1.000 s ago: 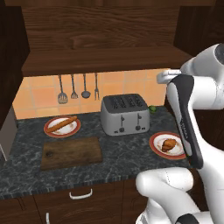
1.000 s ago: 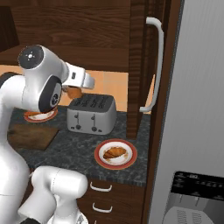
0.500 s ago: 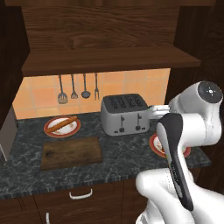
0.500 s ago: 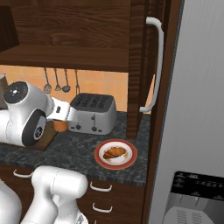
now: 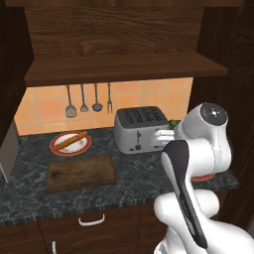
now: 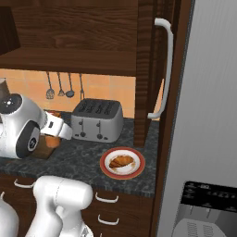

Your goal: From the different types of pastries on the counter, select a croissant and place it on the cutting board. Then retrieve a jar of jam from the cabinet and place it alongside the croissant on the cutting board.

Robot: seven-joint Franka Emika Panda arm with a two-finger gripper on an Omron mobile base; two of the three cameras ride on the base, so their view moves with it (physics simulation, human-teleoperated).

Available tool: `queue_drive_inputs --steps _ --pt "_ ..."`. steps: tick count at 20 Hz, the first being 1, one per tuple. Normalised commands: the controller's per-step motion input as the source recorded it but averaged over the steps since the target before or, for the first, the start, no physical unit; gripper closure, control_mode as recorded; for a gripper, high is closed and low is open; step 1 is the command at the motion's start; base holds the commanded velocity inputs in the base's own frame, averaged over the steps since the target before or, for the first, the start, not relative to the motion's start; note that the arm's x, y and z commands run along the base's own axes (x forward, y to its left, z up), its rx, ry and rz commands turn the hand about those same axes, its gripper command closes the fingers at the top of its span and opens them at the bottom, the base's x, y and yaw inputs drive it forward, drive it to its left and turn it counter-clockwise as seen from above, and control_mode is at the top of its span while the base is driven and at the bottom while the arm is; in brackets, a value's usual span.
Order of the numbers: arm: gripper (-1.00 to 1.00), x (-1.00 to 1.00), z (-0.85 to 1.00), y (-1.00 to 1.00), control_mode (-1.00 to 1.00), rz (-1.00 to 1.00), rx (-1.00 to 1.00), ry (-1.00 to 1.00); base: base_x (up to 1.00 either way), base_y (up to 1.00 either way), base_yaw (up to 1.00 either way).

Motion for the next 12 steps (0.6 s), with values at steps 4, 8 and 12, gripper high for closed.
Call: queue_drive_inputs --steps 4,8,12 --pt "1.00 0.00 -0.49 0.57 -1.00 -0.10 0.03 0.00 0.00 0.00 0.00" --pt "1.00 -0.03 -0.55 0.75 -1.00 -0.07 0.01 0.00 0.00 0.00 0.00" --pt "1.00 -0.14 -0.51 0.74 -1.00 -0.05 0.00 -0.02 0.00 0.00 0.00"
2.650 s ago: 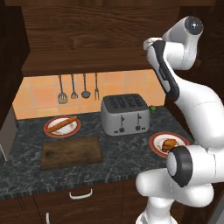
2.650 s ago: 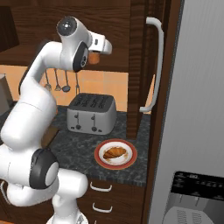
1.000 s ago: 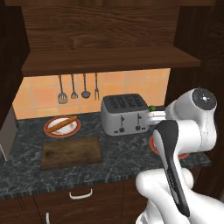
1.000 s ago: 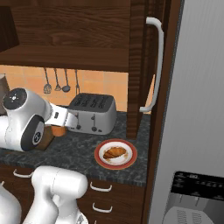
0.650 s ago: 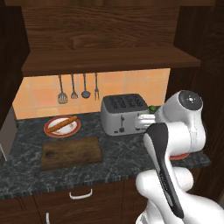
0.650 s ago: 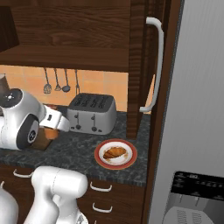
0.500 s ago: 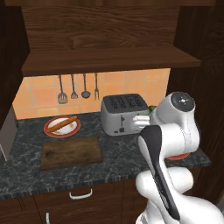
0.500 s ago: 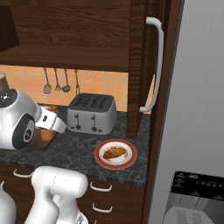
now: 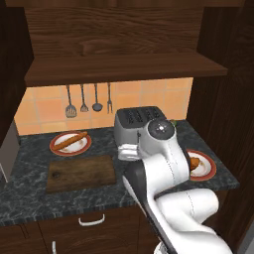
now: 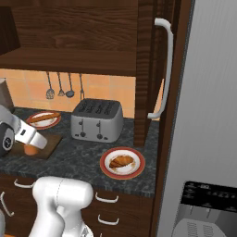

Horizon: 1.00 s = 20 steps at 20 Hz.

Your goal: From the different types of pastries on the counter, select a croissant and place it on the cutting board. Then retrieve a jar of jam from the cabinet and place it alongside the croissant on the cutting board.

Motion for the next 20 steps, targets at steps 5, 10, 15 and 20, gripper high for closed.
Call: queue_drive_inputs --steps 5,10,15,20 --pt "1.00 -0.22 -0.66 0.64 -1.00 -0.07 0.00 -0.09 0.00 0.00 0.00" --pt "1.00 -0.07 -1.00 0.48 -1.00 -0.02 -0.07 -0.17 0.00 0.00 0.00" --pt "1.00 0.16 -0.94 0.11 -1.00 -0.02 -0.24 -0.17 0.00 0.00 0.00" --pt "1.00 0.31 0.25 0.00 -1.00 0.00 -0.10 -0.03 0.00 0.00 0.00"
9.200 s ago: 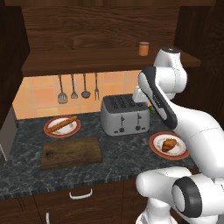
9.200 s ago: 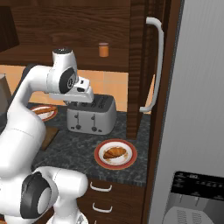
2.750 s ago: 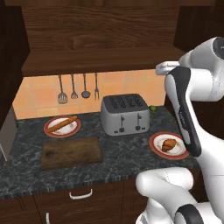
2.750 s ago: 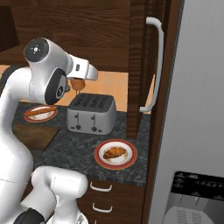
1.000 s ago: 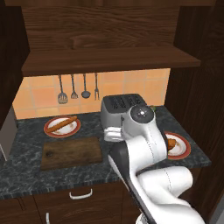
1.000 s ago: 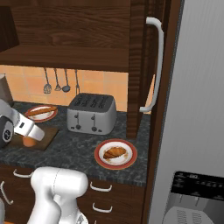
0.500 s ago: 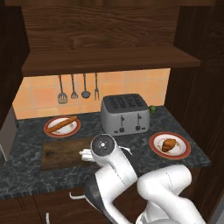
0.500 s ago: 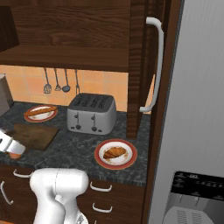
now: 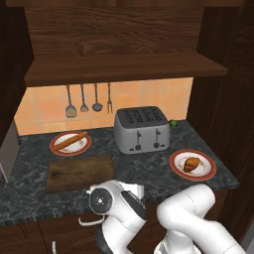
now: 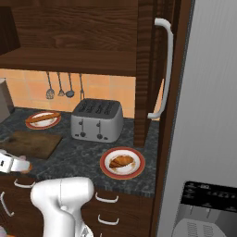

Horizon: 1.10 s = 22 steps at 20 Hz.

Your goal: From the different types of pastries on the counter, select a croissant and place it on the cutting board. Then retrieve a jar of jam from the cabinet and place it alongside the croissant on the cutting board.

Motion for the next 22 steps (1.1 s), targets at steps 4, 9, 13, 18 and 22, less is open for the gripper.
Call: queue_drive_inputs --steps 4,9,13,18,22 --pt "1.00 0.43 0.69 0.00 -1.00 -0.03 0.01 0.00 0.00 0.00 0.00" --pt "1.00 0.18 0.08 0.04 -1.00 -0.03 0.00 0.00 0.00 0.00 0.00" --pt "1.00 0.57 0.00 0.37 -1.00 -0.14 -0.03 0.00 0.00 0.00 0.00" --pt "1.00 0.38 0.29 0.56 -1.00 -0.15 -0.05 -0.02 0.00 0.00 0.00" --pt "1.00 0.33 0.64 0.60 -1.00 -0.18 0.01 0.02 0.00 0.00 0.00"
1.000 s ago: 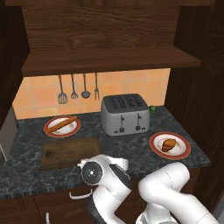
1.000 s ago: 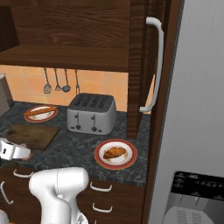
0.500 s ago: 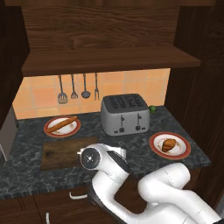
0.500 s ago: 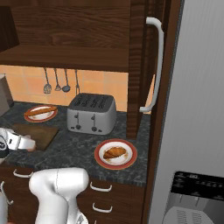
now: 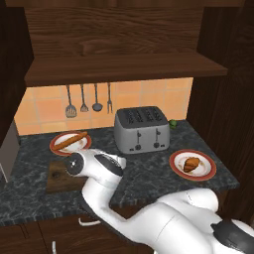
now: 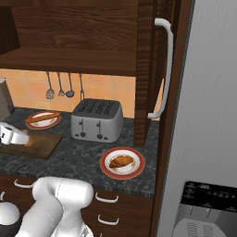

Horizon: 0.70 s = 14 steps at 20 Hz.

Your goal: From the different types of pastries on the counter, select a croissant and place it on the cutting board. Then retrieve a jar of jam from the cabinet and place it alongside the croissant on the cutting board.

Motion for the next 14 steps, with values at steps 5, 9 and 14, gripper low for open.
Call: queue_drive_inputs --steps 5,9,14 --pt "1.00 0.02 -0.12 0.13 -1.00 -0.03 0.00 0.00 0.00 0.00 0.00" --pt "1.00 0.01 -0.08 0.23 -1.00 -0.06 0.09 0.00 0.00 0.00 0.00" --pt "1.00 0.00 -0.02 0.60 -1.00 -0.01 0.13 -0.02 0.00 0.00 0.00"
